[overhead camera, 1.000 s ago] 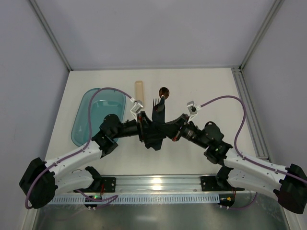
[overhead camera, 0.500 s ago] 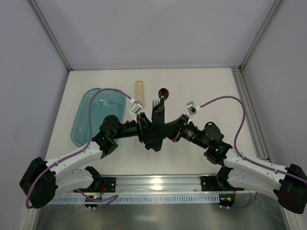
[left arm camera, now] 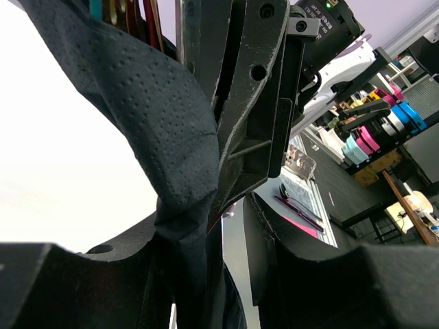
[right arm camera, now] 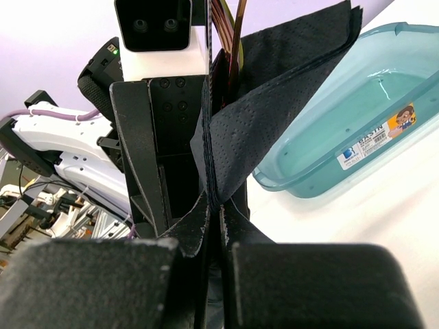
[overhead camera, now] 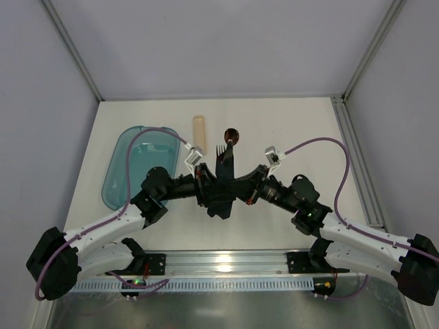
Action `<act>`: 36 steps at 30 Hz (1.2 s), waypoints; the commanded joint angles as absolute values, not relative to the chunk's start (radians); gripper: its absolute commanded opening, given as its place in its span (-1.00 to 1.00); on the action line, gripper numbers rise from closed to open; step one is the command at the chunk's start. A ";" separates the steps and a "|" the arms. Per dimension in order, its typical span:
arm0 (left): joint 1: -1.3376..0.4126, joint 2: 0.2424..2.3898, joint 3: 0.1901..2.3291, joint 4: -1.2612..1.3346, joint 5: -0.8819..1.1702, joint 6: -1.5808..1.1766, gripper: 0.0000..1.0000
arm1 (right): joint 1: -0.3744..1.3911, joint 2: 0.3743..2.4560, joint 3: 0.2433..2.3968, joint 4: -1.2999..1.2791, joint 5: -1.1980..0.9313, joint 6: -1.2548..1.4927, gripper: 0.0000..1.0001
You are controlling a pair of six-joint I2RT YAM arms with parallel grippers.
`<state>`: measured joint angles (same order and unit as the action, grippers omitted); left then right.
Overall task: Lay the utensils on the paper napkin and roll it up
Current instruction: Roll the napkin.
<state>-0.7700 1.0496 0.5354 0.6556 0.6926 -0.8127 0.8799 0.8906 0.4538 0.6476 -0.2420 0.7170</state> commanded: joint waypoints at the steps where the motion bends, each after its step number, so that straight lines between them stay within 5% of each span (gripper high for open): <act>1: -0.770 1.037 0.520 0.617 0.678 -0.779 -0.17 | 0.877 0.884 0.482 0.761 -0.186 0.719 -0.93; 7: -0.770 1.039 0.520 0.592 0.666 -0.770 0.00 | 0.879 0.884 0.483 0.762 -0.192 0.716 -0.92; 22: -0.769 1.031 0.523 0.620 0.653 -0.782 -0.07 | 0.877 0.905 0.469 0.784 -0.193 0.727 -0.92; 29: -0.770 1.049 0.512 0.652 0.666 -0.798 -0.31 | 0.877 0.900 0.466 0.782 -0.187 0.727 -0.92; 36: -0.770 1.045 0.506 0.655 0.658 -0.801 -0.87 | 0.877 0.897 0.460 0.785 -0.187 0.727 -0.92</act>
